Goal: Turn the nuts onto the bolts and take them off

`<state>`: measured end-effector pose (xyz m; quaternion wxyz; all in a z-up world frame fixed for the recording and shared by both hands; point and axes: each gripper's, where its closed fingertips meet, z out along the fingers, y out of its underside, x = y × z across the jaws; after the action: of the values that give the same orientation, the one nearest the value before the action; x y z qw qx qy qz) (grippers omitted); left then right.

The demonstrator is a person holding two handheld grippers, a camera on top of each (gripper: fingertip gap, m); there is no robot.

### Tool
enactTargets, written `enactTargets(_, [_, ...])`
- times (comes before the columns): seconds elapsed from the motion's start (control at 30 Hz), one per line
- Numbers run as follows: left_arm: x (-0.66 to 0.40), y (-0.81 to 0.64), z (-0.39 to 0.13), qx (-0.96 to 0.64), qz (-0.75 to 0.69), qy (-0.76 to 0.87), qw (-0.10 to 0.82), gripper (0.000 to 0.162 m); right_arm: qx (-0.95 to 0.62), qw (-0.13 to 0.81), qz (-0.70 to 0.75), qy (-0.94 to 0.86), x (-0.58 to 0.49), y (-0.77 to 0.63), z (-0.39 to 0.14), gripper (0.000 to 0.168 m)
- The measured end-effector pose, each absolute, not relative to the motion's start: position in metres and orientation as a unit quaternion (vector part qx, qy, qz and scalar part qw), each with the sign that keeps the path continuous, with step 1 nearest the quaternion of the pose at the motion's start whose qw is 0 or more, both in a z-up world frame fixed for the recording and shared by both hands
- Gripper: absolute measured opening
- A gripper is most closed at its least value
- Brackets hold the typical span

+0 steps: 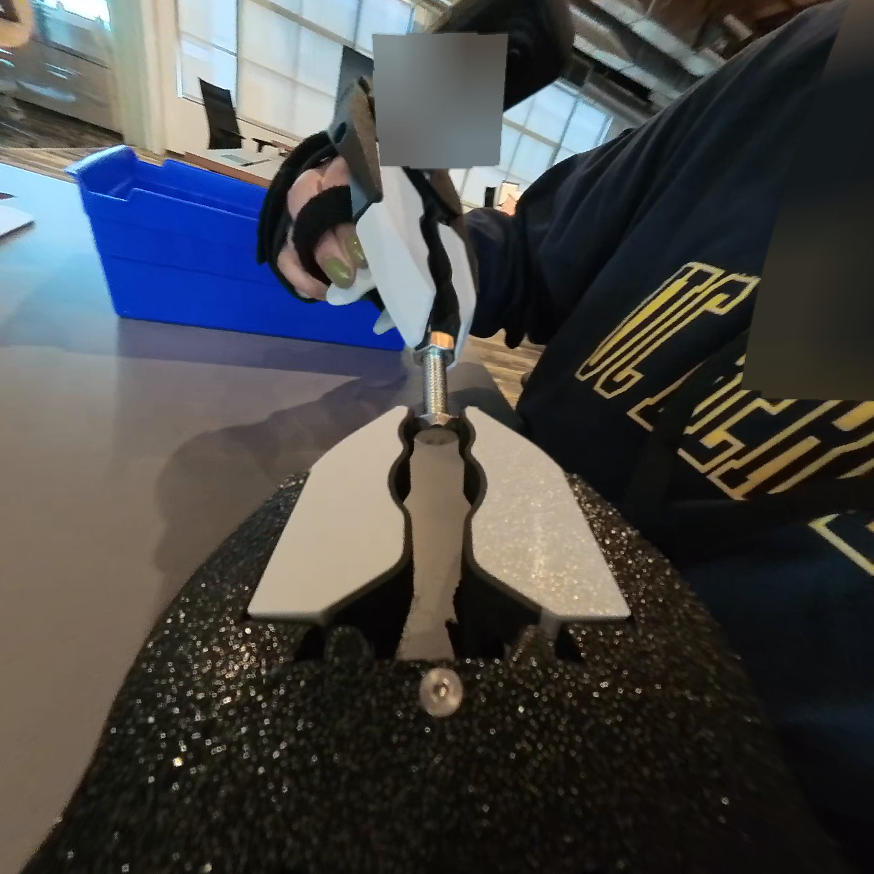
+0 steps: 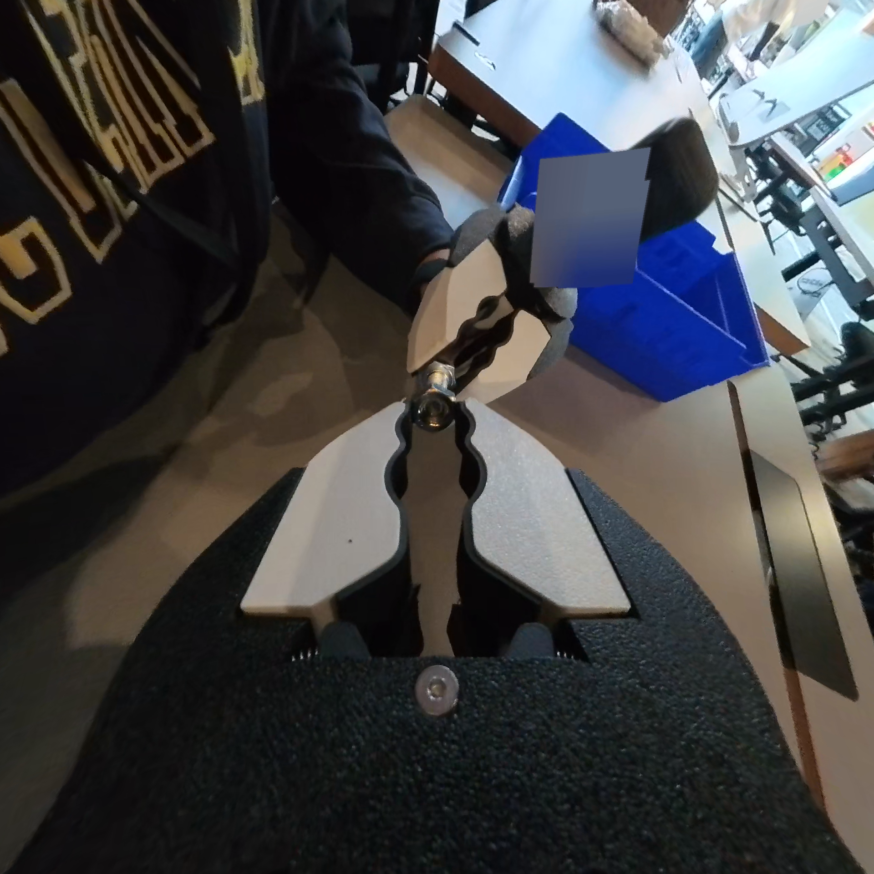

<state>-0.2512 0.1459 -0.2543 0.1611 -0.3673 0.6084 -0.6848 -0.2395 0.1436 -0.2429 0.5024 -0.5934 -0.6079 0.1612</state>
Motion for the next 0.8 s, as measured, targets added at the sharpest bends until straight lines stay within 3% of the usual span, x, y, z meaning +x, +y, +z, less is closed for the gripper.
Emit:
enactTargets(0.27, [-0.25, 0.158, -0.241, -0.373, -0.684, 0.587, 0.221, 0.017, -0.631, 0.494, 0.185, -0.57, -0.241, 0.148, -0.257, 0.018])
enactTargets(0.67, [-0.252, 0.169, -0.225, -0.357, -0.704, 0.546, 0.28, 0.017, -0.616, 0.586, 0.2, -0.487, -0.239, 0.159, -0.235, 0.018])
enactTargets(0.73, [-0.25, 0.172, -0.228, -0.369, -0.693, 0.55, 0.286, 0.017, -0.634, 0.58, 0.188, -0.476, -0.233, 0.162, -0.24, 0.018])
enactTargets(0.8, [-0.247, 0.176, -0.234, -0.386, -0.673, 0.559, 0.294, 0.017, -0.702, 0.514, 0.157, -0.466, -0.22, 0.168, -0.262, 0.018])
